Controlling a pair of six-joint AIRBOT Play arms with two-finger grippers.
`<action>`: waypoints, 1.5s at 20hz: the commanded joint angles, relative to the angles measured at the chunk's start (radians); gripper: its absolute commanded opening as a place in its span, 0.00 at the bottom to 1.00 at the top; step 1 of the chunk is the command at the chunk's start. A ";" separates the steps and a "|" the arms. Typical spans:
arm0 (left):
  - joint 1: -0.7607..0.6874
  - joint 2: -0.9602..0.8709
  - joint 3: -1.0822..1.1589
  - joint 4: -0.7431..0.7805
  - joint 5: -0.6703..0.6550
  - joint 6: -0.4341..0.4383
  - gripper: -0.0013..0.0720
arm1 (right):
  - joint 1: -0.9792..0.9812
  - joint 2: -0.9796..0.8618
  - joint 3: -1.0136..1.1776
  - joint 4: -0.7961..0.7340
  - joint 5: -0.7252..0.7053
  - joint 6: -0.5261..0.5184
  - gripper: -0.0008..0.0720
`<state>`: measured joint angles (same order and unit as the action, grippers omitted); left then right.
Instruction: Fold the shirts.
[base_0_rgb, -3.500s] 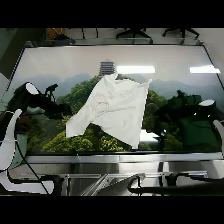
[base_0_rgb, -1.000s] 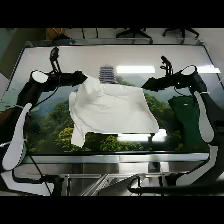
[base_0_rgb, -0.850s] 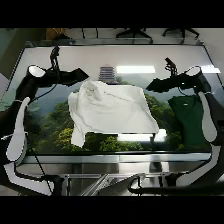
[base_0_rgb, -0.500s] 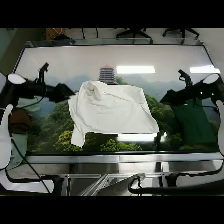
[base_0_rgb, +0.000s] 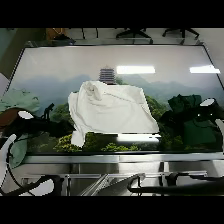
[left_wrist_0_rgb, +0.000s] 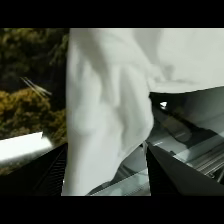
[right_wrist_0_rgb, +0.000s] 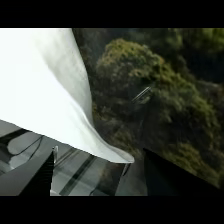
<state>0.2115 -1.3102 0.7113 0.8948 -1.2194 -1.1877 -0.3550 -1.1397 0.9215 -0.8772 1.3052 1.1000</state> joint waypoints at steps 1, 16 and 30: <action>-0.035 0.014 -0.064 0.079 0.071 -0.004 0.75 | -0.003 -0.037 -0.043 0.098 -0.023 -0.092 0.83; -0.204 0.155 0.248 -0.048 0.120 -0.042 0.03 | 0.011 -0.024 0.149 0.653 0.228 -0.226 0.04; -0.105 0.451 1.424 0.125 0.018 -0.107 0.03 | -0.123 0.360 0.975 0.698 0.021 -0.235 0.04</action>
<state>0.0963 -0.8394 2.0094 0.9730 -1.1904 -1.2907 -0.4744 -0.8295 1.8332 -0.0505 1.3853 0.8505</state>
